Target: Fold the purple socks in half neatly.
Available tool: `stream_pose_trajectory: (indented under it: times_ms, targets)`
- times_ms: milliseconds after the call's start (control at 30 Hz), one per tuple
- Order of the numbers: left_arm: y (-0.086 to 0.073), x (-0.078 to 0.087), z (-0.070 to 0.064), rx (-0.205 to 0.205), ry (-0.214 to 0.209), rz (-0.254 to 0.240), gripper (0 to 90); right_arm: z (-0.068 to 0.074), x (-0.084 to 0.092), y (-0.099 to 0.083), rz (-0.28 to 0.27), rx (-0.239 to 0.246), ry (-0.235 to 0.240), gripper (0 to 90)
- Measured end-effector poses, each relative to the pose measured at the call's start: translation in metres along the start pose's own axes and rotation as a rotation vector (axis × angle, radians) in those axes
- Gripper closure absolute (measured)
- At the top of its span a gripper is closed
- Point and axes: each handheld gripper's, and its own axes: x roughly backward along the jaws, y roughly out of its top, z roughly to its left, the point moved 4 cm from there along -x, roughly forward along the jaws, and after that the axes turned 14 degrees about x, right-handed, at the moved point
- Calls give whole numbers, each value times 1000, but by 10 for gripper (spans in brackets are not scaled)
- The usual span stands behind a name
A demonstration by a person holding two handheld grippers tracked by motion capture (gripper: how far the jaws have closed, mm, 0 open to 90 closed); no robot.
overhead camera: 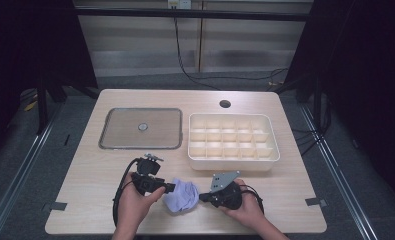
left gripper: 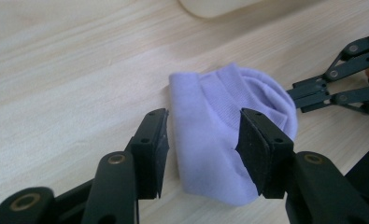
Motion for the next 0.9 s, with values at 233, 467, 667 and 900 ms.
stream_pose_trajectory:
  times_ms: [233, 467, 667, 900]
  targets:
    - [-5, -6, 9, 35, -6, 23, 544, 0, 0, 0, -1, 3, -2, 900]
    - [-6, -12, 14, 55, -11, 38, 548, 0, 0, 0, 0, -1, 0, 900]
    - [-9, -16, 17, 82, -17, 49, 569, 0, 0, 0, -2, 4, -4, 900]
    - [-8, -17, 16, 87, -38, 47, 588, 0, 0, 0, -2, 3, -4, 900]
